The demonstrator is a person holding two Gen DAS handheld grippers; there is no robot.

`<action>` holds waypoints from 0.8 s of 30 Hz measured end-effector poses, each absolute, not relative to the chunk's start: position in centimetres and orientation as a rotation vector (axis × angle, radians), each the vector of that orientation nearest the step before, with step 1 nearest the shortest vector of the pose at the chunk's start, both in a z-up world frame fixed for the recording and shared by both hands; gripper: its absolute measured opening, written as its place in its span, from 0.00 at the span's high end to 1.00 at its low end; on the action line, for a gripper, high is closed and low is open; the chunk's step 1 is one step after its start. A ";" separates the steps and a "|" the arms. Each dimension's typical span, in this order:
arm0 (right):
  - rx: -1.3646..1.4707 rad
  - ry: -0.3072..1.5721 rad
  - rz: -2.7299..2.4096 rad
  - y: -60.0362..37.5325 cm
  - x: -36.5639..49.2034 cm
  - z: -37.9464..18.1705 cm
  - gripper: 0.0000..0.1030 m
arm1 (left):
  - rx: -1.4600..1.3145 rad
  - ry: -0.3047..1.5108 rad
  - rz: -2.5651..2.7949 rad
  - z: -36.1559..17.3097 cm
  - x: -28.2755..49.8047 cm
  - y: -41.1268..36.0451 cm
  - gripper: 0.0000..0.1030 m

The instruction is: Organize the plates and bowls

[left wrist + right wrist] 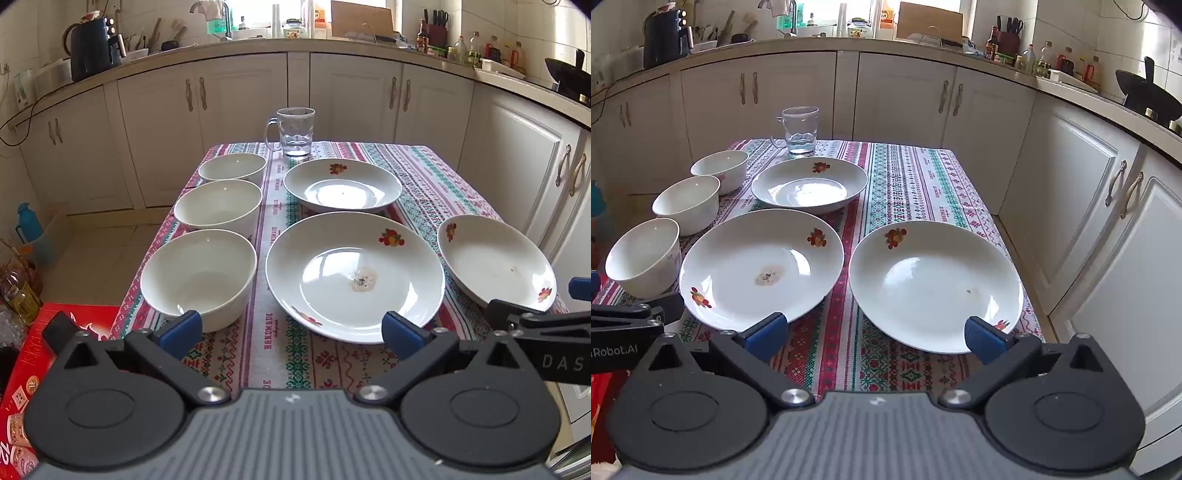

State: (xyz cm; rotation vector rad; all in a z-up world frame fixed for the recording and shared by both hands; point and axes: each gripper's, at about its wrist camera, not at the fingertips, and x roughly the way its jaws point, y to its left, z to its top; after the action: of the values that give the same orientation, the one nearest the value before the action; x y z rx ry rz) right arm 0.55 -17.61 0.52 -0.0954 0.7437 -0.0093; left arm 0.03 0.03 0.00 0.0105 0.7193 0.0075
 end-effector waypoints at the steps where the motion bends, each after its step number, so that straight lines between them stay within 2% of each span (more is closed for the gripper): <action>1: -0.094 0.742 -0.010 -17.6 0.5 0.5 0.00 | 0.013 0.720 0.010 0.0 0.1 0.1 0.01; 24: -0.086 0.724 -0.003 -17.7 0.1 1.0 0.00 | 0.031 0.710 0.020 0.2 -0.4 -0.4 0.01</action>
State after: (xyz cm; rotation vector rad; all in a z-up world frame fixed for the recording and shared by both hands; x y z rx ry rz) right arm 0.07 -17.71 1.04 -0.0863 0.7242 -0.0032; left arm -0.44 -0.37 0.22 0.0305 0.7098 0.0204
